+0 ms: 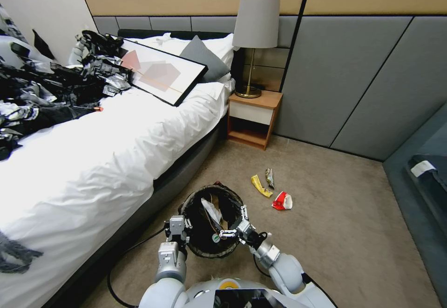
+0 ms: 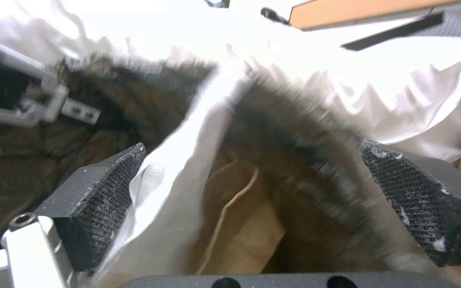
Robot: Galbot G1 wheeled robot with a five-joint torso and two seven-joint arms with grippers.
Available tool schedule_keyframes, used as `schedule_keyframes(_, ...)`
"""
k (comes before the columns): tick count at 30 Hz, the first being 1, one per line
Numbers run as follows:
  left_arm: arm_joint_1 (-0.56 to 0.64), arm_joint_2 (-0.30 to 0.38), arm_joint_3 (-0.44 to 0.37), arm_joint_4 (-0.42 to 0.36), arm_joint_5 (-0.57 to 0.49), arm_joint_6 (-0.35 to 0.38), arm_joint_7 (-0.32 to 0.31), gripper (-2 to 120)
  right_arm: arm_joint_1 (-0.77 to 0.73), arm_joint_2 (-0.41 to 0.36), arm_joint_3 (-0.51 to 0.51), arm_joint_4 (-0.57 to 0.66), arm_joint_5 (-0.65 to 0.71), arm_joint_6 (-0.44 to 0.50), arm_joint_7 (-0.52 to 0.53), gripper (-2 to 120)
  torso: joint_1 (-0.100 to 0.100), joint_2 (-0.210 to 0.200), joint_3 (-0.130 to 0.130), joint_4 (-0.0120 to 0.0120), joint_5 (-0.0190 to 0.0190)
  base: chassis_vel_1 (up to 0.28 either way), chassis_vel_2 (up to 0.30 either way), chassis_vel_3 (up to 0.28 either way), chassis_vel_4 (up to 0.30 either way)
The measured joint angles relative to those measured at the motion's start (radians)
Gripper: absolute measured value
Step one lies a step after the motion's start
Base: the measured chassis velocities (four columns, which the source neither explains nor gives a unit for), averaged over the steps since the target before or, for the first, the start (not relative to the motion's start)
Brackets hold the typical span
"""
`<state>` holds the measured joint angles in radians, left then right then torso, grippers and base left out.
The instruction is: Pick up the trash bin, then pick up the garbage from the floor and place it into the trash bin.
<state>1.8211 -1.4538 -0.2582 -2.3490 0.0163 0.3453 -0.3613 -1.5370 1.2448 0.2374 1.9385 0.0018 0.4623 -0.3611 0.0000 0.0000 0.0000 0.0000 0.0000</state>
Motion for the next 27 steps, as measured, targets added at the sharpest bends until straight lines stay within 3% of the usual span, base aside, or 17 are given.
schedule_keyframes(13,0.0,-0.004,0.003,0.002,0.001,0.0,-0.001,0,-0.06,0.009,0.082,0.139,0.01,0.031,-0.006,100,0.0,0.0,0.0,0.0,-0.0001,0.0,0.0,0.0,0.0)
schedule_keyframes(27,-0.004,-0.005,0.01,0.004,0.002,-0.001,-0.001,0,-0.076,0.024,0.108,0.169,0.025,0.046,-0.003,100,0.0,0.0,0.0,0.0,-0.0001,0.0,0.0,0.0,0.0)
